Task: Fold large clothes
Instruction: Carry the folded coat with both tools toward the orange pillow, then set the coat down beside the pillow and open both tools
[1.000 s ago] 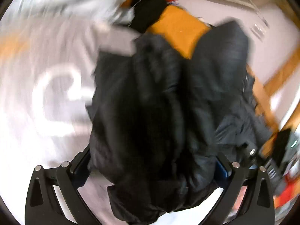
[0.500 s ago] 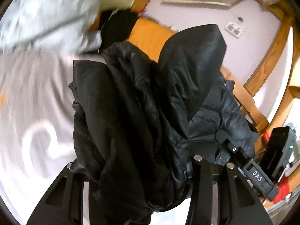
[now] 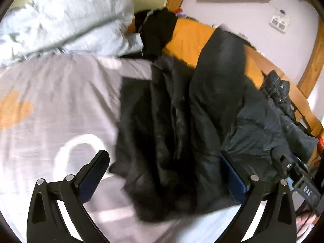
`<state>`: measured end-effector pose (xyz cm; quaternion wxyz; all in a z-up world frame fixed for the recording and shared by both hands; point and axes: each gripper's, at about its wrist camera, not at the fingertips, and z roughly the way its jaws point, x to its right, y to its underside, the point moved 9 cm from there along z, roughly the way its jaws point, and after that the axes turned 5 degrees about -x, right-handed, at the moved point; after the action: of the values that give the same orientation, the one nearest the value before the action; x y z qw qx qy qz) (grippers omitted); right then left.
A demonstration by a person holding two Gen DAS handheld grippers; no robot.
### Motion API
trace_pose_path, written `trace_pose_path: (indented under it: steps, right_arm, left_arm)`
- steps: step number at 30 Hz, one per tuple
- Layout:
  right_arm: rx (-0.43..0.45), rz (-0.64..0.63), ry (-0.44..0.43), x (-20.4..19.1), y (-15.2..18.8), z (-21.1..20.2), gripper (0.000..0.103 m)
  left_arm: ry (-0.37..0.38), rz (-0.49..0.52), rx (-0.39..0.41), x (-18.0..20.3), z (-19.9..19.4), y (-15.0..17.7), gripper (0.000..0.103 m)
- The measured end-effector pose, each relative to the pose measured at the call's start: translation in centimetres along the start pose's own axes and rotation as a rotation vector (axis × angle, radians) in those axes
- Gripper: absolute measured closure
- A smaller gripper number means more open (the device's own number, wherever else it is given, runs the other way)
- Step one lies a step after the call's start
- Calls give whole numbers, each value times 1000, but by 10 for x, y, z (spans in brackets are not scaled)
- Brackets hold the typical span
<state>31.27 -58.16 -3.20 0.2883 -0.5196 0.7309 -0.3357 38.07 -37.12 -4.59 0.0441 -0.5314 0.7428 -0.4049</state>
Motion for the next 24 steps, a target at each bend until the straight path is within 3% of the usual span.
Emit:
trace_pose_path:
  steps: [5, 8, 11, 14, 18, 24]
  right_arm:
    - [51, 41, -19, -3, -8, -46, 0]
    - [76, 58, -57, -20, -12, -73, 0]
    - [90, 29, -86, -45, -13, -96, 0]
    - [51, -1, -107, -69, -4, -109, 0]
    - [92, -68, -86, -100, 13, -139, 0]
    - [89, -81, -95, -132, 39, -157, 0]
  left_arm:
    - [-130, 126, 111, -1, -69, 10, 0]
    - [-222, 214, 179, -7, -112, 23, 0]
    - [-264, 257, 225, -12, -148, 35, 0]
    - [-251, 221, 256, -27, -184, 48, 0]
    - [-276, 178, 319, -45, -222, 69, 0]
    - [-307, 116, 373, -71, -238, 91, 0]
